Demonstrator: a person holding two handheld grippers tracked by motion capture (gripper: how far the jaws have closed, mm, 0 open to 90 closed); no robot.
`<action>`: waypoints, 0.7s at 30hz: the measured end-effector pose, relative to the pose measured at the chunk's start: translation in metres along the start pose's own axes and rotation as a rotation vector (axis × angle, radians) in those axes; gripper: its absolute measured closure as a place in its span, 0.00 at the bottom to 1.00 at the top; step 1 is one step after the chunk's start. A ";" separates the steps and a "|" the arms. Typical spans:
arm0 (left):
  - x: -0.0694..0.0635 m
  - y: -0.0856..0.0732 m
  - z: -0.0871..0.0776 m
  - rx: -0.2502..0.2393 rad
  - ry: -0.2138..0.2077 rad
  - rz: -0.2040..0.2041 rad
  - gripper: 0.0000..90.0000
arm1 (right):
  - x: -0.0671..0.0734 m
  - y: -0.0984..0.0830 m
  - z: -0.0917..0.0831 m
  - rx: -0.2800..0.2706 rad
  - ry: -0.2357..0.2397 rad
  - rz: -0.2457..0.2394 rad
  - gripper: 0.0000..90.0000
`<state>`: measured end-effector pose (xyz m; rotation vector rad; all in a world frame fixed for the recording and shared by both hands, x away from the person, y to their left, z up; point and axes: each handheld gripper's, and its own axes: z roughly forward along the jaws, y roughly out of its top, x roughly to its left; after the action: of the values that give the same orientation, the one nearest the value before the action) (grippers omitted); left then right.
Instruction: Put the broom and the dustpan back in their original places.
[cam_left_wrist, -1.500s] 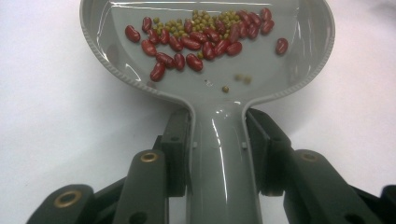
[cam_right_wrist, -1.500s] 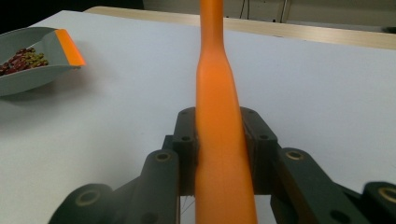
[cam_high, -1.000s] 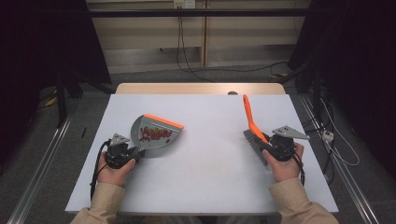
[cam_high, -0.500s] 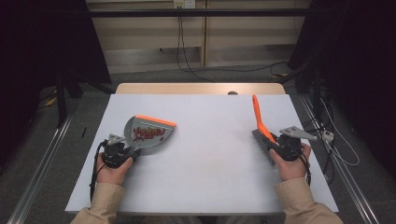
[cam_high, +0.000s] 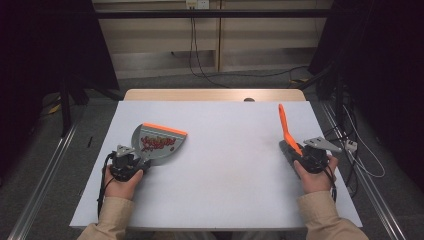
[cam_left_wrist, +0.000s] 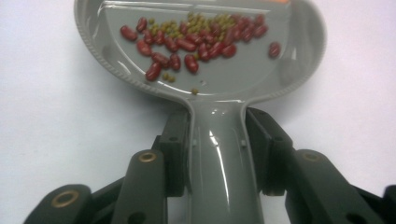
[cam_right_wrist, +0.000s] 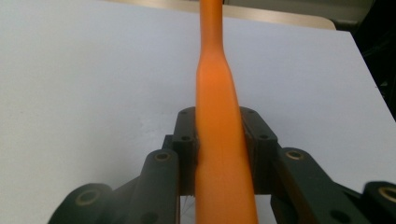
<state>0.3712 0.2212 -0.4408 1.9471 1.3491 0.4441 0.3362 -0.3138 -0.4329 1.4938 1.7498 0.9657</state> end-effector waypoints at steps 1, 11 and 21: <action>-0.001 0.000 -0.001 -0.007 -0.007 -0.002 0.67 | 0.001 0.000 0.000 -0.004 0.006 0.001 0.79; -0.012 -0.005 -0.003 -0.016 -0.067 0.015 0.58 | 0.017 0.000 0.002 -0.006 0.047 0.032 0.76; -0.017 -0.005 -0.003 -0.021 -0.092 0.029 0.56 | 0.031 0.001 0.008 -0.002 0.075 0.058 0.73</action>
<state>0.3593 0.2075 -0.4399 1.9479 1.2550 0.3763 0.3385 -0.2816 -0.4362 1.5330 1.7657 1.0649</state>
